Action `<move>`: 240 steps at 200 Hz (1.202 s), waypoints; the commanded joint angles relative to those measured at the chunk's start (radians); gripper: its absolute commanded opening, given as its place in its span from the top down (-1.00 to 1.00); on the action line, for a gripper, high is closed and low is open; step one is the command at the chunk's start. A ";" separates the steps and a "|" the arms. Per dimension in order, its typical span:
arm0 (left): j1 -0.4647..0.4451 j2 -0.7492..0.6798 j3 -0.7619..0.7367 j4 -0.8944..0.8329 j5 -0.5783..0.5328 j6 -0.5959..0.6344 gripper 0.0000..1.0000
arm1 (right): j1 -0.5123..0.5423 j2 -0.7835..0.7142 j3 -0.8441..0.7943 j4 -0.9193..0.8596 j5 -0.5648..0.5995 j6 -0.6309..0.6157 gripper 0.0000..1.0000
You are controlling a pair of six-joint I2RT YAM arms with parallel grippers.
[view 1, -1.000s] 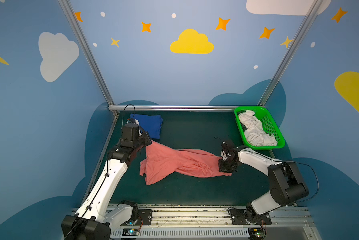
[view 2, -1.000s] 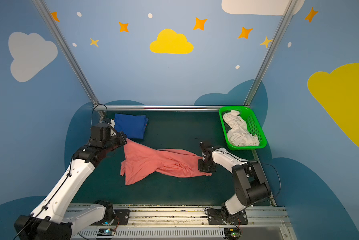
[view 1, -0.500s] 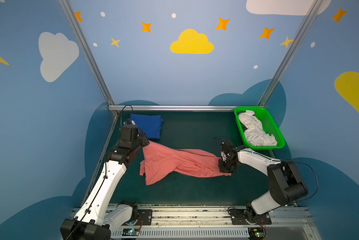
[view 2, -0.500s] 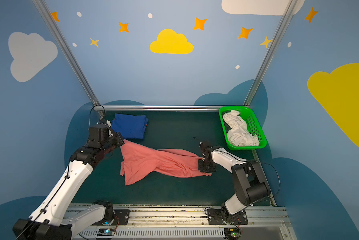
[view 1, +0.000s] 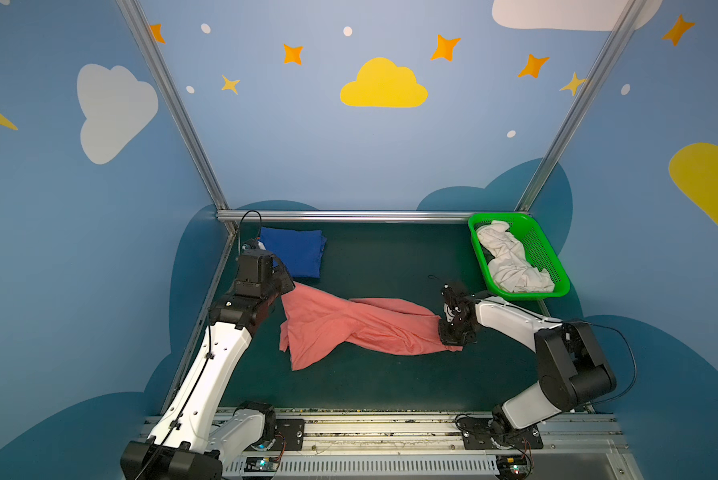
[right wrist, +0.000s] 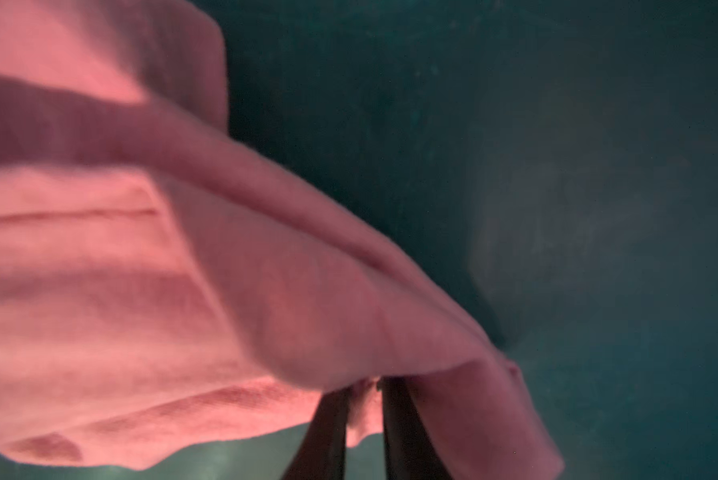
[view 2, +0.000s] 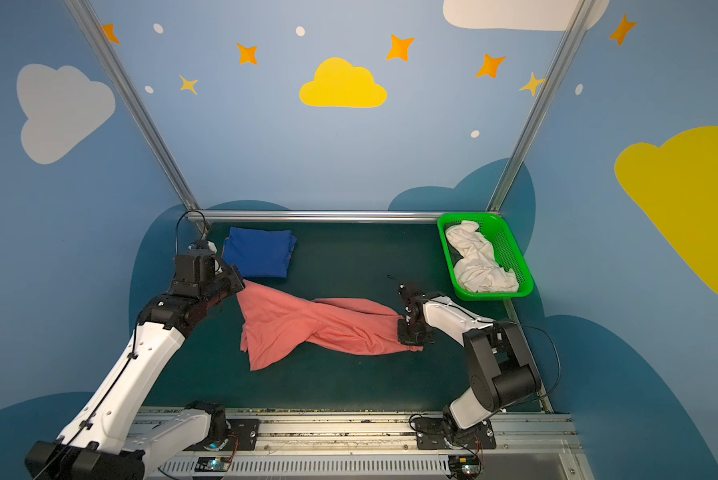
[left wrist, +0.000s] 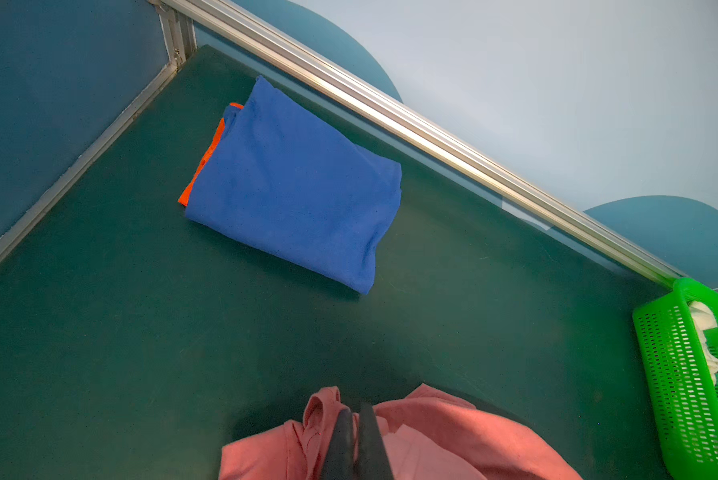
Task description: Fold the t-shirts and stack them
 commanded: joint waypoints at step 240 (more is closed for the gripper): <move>0.010 -0.275 0.351 0.128 0.161 0.054 0.90 | -0.054 -0.604 0.614 -0.229 0.069 -0.196 1.00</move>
